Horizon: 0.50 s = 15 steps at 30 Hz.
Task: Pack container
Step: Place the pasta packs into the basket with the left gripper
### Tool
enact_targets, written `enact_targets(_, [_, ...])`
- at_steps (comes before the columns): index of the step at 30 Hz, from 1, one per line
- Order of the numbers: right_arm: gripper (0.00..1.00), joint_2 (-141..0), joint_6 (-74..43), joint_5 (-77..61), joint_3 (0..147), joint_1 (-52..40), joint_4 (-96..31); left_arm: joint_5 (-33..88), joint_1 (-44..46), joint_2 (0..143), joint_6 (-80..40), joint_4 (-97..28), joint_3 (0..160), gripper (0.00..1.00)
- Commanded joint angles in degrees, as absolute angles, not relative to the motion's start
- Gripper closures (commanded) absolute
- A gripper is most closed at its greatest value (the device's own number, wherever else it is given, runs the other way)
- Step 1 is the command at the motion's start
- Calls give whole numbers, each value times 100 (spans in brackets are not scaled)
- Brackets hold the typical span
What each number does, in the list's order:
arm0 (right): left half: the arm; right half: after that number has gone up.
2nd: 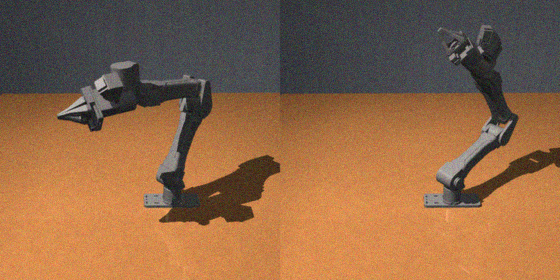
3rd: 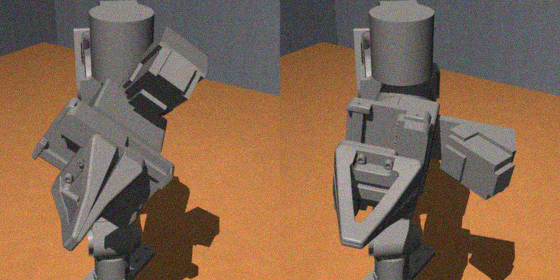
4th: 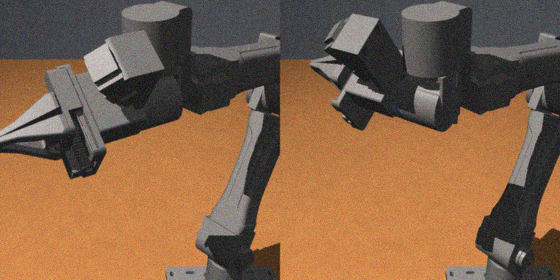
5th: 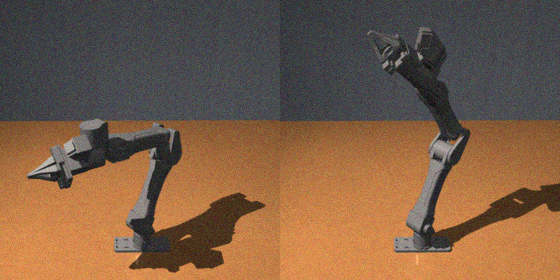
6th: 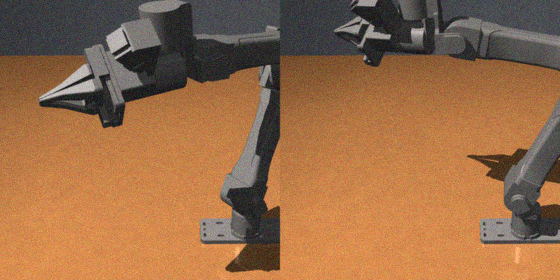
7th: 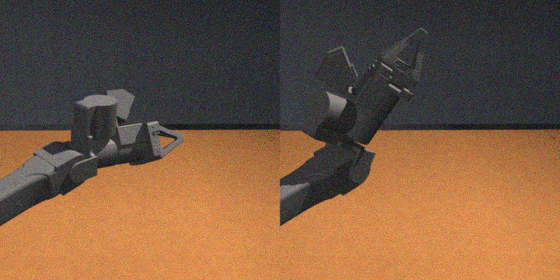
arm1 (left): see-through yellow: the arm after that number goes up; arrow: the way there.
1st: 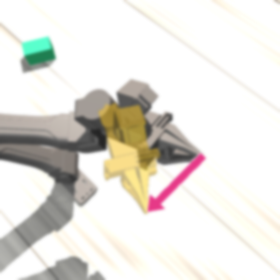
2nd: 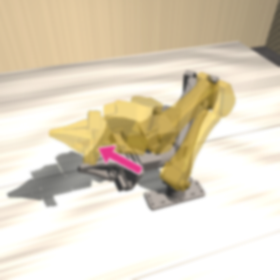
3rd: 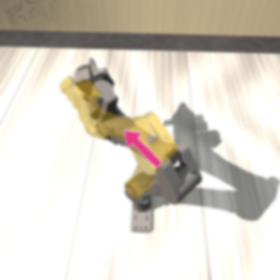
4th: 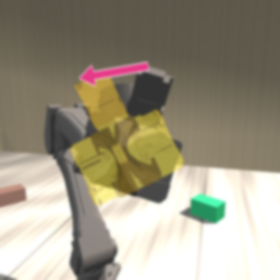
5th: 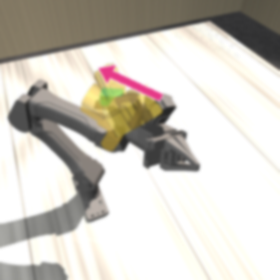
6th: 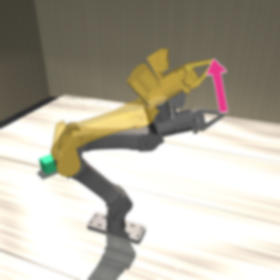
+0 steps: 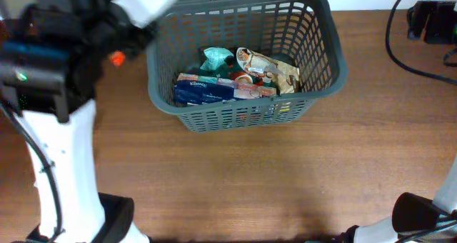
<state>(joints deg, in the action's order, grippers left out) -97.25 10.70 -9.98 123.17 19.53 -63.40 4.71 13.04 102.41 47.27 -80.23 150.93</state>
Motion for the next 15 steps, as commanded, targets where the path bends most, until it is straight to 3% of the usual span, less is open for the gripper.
enact_targets(1, [1,-9725,1041,-945,12302,1990,-6326,558,2016,10536,6066,-7876,15122,98])
enact_targets(7, [1,-9725,1041,-945,12302,1990,-6326,-14,2622,11644,6064,-7920,15104,98])
enact_targets(15, [1,-9725,1041,-945,12302,1990,-6326,-416,2681,13179,5231,-7920,15104,98])
